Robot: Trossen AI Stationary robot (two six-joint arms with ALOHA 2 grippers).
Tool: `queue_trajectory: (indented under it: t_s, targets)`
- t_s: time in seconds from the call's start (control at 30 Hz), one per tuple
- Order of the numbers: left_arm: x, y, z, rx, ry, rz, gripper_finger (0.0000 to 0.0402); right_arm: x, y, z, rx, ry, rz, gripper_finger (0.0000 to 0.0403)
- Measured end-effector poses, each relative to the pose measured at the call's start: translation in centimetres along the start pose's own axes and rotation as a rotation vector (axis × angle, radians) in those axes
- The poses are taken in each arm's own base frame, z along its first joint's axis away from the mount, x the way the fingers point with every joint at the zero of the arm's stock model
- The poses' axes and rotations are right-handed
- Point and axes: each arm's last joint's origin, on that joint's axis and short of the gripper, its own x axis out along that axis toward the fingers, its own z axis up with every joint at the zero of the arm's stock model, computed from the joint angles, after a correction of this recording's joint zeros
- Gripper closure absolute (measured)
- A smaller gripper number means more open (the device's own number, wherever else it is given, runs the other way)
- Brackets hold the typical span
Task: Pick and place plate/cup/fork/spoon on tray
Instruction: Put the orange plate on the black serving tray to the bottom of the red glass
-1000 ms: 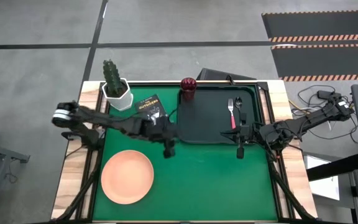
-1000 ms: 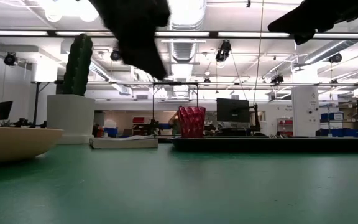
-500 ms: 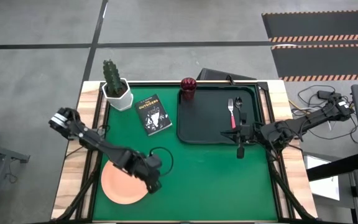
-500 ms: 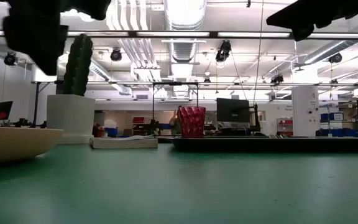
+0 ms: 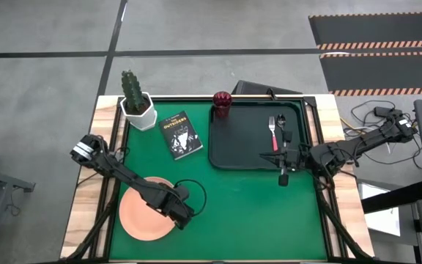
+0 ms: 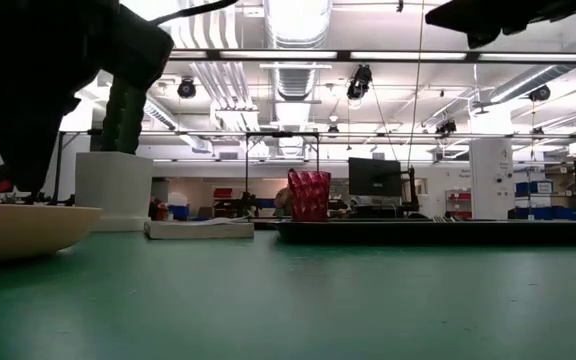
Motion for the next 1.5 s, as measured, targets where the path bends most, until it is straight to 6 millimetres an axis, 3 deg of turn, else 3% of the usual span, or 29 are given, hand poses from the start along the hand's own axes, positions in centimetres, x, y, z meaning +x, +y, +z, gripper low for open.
queue_trajectory:
  t_s: [0.3, 0.67, 0.77, 0.97, 1.07, 1.3, 1.5]
  targets:
    - [-0.1, -0.9, 0.2, -0.035, -0.014, -0.09, 0.0286, 0.0, 0.0, 0.1, -0.04, -0.009, -0.002, 0.0394]
    - [3.0, -0.8, 0.3, -0.023, 0.016, 0.004, 0.0289, 0.0, 0.0, 0.1, -0.029, -0.009, -0.002, 0.0394]
    - [3.0, -1.0, 0.3, -0.004, 0.02, 0.003, 0.031, 0.0, 0.0, 0.1, -0.022, -0.009, -0.002, 0.0394]
    - [3.0, -0.9, 0.4, 0.004, 0.019, 0.008, 0.0388, 0.0, 0.0, 0.1, -0.022, -0.008, -0.002, 0.0394]
    - [2.9, -1.0, 0.4, 0.015, 0.014, 0.003, 0.0391, 0.0, 0.0, 0.1, -0.017, -0.008, -0.002, 0.0394]
    - [0.4, -1.8, 0.7, 0.117, 0.021, -0.075, 0.0398, 0.0, 0.0, 0.1, -0.01, -0.008, -0.002, 0.0394]
    - [-3.3, -3.3, 0.2, 0.421, -0.05, -0.103, 0.0402, 0.0, 0.0, 0.1, 0.026, -0.006, -0.002, 0.0394]
